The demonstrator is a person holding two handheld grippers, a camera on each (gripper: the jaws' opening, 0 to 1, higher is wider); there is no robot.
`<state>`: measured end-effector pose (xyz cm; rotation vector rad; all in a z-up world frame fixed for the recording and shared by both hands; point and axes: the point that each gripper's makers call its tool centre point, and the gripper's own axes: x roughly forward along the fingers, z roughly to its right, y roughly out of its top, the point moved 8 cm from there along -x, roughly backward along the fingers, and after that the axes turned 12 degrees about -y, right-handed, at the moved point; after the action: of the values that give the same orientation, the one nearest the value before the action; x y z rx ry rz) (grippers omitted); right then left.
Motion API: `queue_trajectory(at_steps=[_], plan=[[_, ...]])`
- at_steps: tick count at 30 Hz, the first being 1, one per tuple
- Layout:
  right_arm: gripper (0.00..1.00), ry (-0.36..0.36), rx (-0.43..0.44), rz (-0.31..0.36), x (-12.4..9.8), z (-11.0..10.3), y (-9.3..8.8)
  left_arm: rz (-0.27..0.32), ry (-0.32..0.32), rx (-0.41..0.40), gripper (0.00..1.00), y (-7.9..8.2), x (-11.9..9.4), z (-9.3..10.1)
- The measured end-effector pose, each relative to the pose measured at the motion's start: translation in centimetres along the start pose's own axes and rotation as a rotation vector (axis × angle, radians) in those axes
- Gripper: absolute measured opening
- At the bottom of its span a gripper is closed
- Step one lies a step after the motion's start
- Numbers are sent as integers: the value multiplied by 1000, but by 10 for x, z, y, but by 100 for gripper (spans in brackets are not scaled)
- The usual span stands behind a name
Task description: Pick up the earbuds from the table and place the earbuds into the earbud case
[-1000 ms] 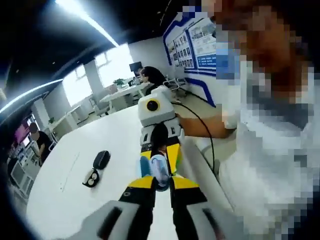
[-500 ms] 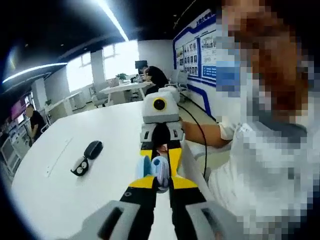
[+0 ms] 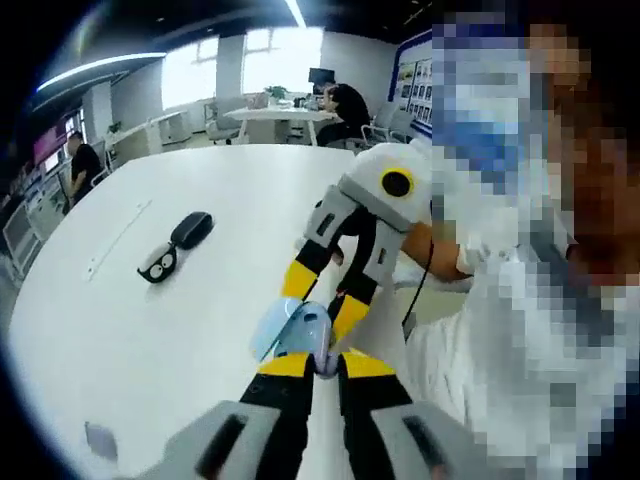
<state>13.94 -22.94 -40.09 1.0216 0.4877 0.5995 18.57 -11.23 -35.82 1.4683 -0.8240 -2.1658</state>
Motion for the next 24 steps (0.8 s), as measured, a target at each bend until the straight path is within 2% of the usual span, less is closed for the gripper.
queue_trajectory(at_steps=[3,5,11,14,22,24], plan=[[15,-41,-103,-36,2,-3,2,-103,33,-33,12,-2,2,-2],[15,-65,-193,-86,4,-7,1,-132,31,-60,12,-1,6,-2],[15,-107,-365,-168,7,-18,1,-140,55,-133,12,0,9,-9],[15,-111,-373,-161,7,-19,3,-148,45,-146,12,-2,10,-9],[15,-122,-420,-200,13,-21,0,-170,51,-100,12,0,11,-9],[15,-124,-416,-203,14,-19,-1,-148,44,-116,12,0,9,-10]])
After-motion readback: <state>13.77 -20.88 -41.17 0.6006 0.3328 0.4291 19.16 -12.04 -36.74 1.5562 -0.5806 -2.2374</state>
